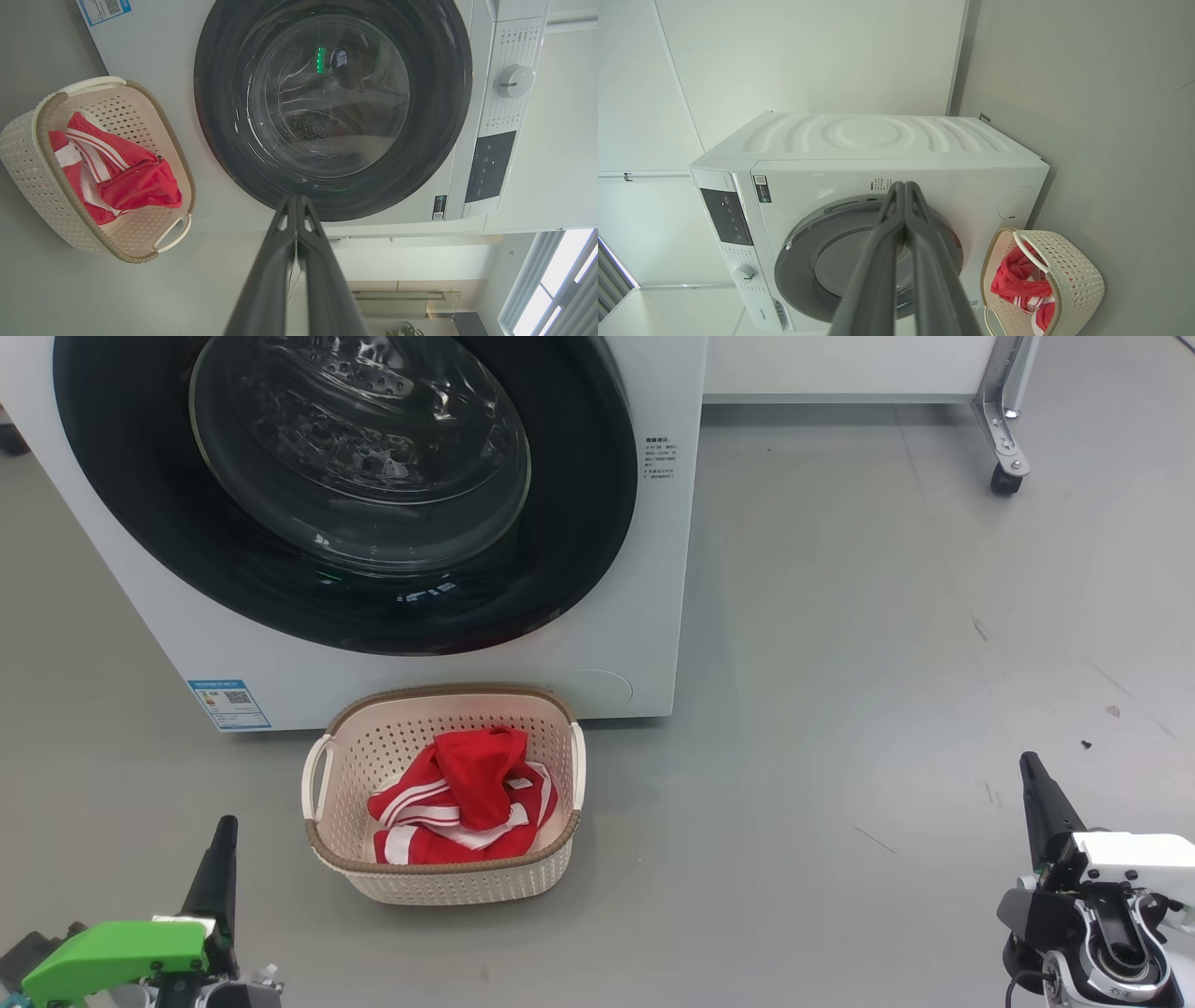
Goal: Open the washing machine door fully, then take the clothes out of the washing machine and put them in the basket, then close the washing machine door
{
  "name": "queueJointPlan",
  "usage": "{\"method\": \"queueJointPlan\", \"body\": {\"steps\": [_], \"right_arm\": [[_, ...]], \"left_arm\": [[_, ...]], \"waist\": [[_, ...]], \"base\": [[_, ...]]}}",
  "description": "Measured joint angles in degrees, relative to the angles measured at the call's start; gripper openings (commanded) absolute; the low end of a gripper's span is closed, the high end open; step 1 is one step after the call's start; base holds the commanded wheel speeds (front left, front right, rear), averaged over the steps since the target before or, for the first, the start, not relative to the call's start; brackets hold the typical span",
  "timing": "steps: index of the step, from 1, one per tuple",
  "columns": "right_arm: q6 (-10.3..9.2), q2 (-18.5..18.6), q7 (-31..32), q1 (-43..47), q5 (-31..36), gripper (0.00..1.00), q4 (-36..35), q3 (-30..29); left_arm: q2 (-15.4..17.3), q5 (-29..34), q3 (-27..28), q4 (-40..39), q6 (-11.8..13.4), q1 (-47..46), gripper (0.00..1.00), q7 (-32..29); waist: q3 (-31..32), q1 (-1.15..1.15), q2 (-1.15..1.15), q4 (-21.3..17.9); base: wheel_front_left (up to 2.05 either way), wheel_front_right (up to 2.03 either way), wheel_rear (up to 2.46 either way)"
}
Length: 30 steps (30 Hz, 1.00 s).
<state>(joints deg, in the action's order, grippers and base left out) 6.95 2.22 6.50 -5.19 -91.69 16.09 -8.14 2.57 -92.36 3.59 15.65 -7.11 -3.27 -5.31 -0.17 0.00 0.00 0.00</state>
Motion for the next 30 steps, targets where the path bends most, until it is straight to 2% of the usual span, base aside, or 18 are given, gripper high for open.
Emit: {"method": "queueJointPlan", "body": {"steps": [30], "right_arm": [[0.0, 0.0, 0.0, 0.0, 0.0, 0.0, 0.0, 0.1]], "left_arm": [[0.0, 0.0, 0.0, 0.0, 0.0, 0.0, 0.0, 0.0]], "waist": [[0.0, 0.0, 0.0, 0.0]], "base": [[0.0, 0.0, 0.0]]}}
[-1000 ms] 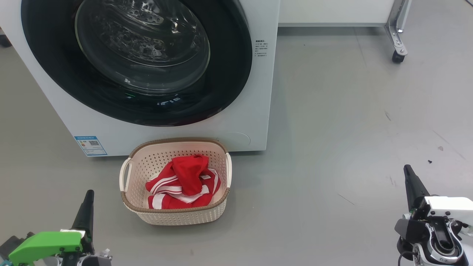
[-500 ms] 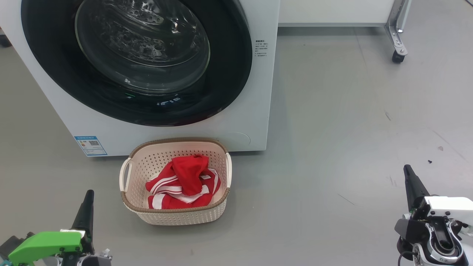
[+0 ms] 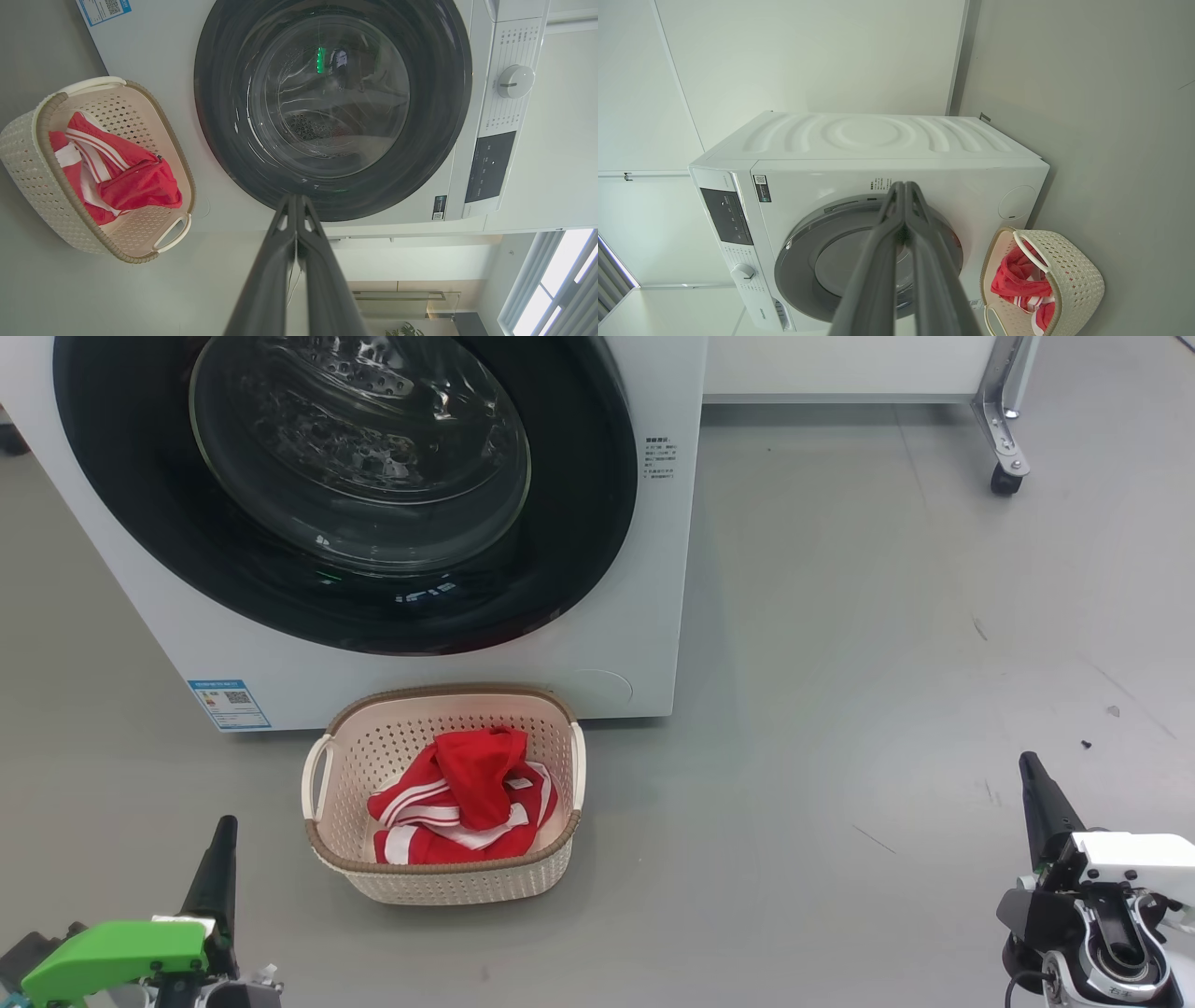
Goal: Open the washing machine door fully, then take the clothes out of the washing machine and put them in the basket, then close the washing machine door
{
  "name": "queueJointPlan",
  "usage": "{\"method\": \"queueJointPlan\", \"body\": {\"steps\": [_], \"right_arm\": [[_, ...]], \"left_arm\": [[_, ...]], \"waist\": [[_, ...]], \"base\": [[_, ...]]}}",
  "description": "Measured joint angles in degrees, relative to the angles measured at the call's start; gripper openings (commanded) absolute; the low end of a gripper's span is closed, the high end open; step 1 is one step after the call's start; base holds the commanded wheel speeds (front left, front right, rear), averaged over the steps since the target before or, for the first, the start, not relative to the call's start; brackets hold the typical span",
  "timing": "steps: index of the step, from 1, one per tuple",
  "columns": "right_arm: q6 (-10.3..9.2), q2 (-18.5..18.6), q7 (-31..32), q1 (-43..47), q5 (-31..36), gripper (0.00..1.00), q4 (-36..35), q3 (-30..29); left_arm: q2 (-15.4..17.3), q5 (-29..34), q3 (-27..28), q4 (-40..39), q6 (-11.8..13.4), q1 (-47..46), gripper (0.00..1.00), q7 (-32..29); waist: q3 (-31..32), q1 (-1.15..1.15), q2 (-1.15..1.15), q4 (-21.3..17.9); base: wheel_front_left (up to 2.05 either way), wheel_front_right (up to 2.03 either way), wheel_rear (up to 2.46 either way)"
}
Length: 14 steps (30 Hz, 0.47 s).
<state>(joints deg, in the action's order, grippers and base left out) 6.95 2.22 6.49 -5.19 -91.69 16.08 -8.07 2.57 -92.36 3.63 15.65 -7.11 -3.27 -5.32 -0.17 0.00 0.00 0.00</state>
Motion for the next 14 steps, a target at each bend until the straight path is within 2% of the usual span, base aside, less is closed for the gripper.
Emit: {"method": "queueJointPlan", "body": {"steps": [14], "right_arm": [[0.0, 0.0, 0.0, 0.0, 0.0, 0.0, 0.0, 0.0]], "left_arm": [[0.0, 0.0, 0.0, 0.0, 0.0, 0.0, 0.0, -0.2]], "waist": [[0.0, 0.0, 0.0, 0.0]], "base": [[0.0, 0.0, 0.0]]}}
